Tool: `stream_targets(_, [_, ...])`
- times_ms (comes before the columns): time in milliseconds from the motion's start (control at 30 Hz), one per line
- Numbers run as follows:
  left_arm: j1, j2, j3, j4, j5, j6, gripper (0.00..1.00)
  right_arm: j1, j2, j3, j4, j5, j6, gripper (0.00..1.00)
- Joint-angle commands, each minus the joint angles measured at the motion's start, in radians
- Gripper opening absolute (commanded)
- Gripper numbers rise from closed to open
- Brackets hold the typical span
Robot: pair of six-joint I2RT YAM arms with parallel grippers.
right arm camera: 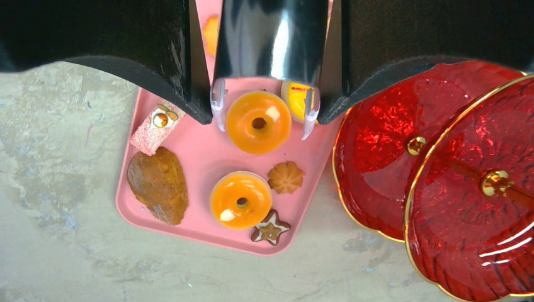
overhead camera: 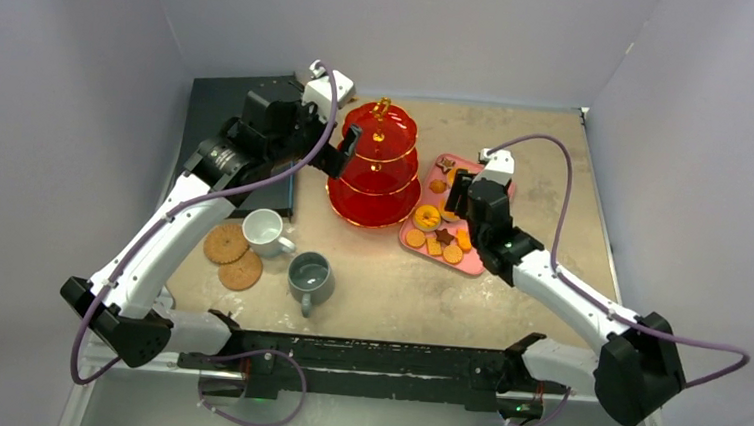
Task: Serve the afternoon tea
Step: Pick up the desert from the tray.
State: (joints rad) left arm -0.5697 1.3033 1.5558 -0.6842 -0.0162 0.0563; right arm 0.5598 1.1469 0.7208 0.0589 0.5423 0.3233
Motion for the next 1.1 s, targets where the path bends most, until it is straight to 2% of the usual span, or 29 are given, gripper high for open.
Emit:
stream_targets(0, [0.006,-0.015,0.004,0.014,-0.014,0.007,0.99,-0.003,0.044,-0.012,0.149,0.048,0.005,0.65])
stream_targets(233, [0.005,-0.028,-0.001,0.016,-0.009,0.004,0.99,-0.003,0.171,-0.003,0.242,0.080,-0.008,0.70])
stream_targets(633, [0.006,-0.042,-0.004,0.013,-0.008,0.010,1.00,-0.016,0.323,0.003,0.337,0.108,-0.021,0.71])
stream_targets(1067, [0.006,-0.049,0.003,0.013,0.002,0.007,0.99,-0.018,0.350,0.014,0.267,0.053,0.039,0.70])
